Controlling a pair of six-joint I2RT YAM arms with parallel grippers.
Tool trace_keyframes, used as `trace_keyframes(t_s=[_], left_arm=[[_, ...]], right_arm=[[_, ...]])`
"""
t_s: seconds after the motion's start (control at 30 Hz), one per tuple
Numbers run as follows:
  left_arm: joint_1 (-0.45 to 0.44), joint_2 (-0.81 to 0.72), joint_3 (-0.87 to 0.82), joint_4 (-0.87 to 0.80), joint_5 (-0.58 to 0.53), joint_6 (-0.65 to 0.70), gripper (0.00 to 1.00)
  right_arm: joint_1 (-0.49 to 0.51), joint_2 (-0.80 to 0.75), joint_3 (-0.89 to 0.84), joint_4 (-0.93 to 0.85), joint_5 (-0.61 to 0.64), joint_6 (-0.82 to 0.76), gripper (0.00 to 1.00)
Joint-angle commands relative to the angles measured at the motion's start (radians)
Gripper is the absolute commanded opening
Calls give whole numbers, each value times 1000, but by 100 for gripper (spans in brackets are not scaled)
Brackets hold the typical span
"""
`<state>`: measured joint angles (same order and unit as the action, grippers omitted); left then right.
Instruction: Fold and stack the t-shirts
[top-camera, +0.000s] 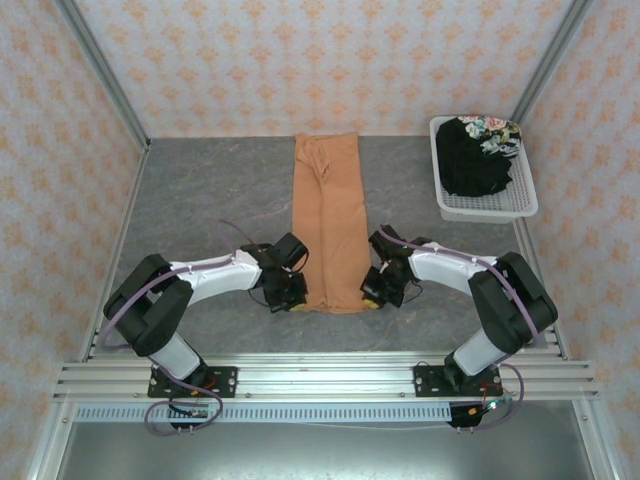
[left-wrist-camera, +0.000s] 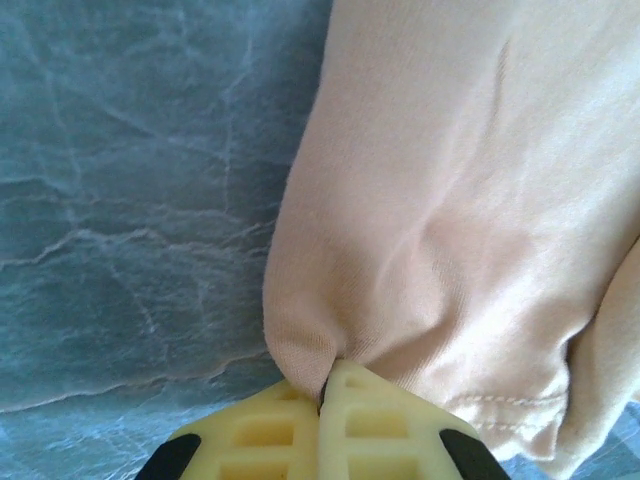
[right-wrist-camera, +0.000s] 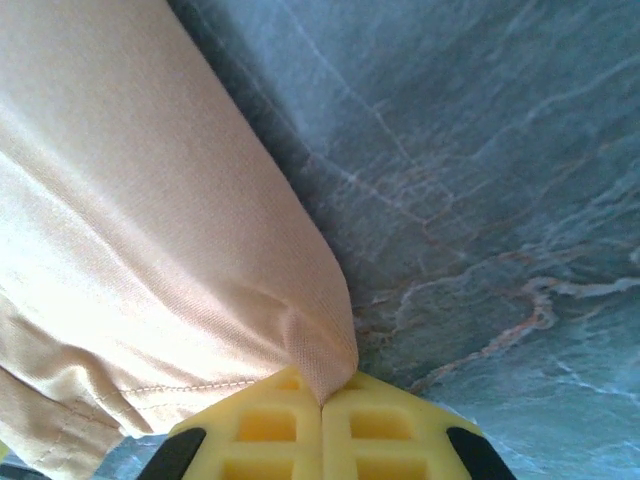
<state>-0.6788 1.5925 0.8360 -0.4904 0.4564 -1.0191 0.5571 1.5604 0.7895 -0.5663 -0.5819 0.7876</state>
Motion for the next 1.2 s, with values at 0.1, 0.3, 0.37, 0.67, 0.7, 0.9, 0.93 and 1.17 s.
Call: trace_keyframes(t_s=[0.1,0.3,0.37,0.67,0.7,0.9,0.93,1.17], left_arm=[[-60,-72,-52,-54,11,44,0],[-138,-165,-106,-71,-3,15,0],[-141,-219,-95,-100,-34,11,0],[-130,-330,38,-158,-225,-33,0],[-123,-324,59,-165,-239,-34,0],[-18,-251,166,-136,-264,-16,0],[5,-228,195,-135,-265,-4,0],[139,-21,462,-162,-269,109,0]], right_arm=[[49,-81,-17,-144,26,-72,0],[111,-180,-53,-212,2,-68,0],[112,-230,-51,-241,18,-58,0],[90,-307,106,-337,171,-40,0],[80,-302,125,-338,184,-43,0],[-6,-186,303,-317,202,-102,0],[-20,-150,344,-315,204,-122,0],[-103,117,657,-322,213,-226,0]])
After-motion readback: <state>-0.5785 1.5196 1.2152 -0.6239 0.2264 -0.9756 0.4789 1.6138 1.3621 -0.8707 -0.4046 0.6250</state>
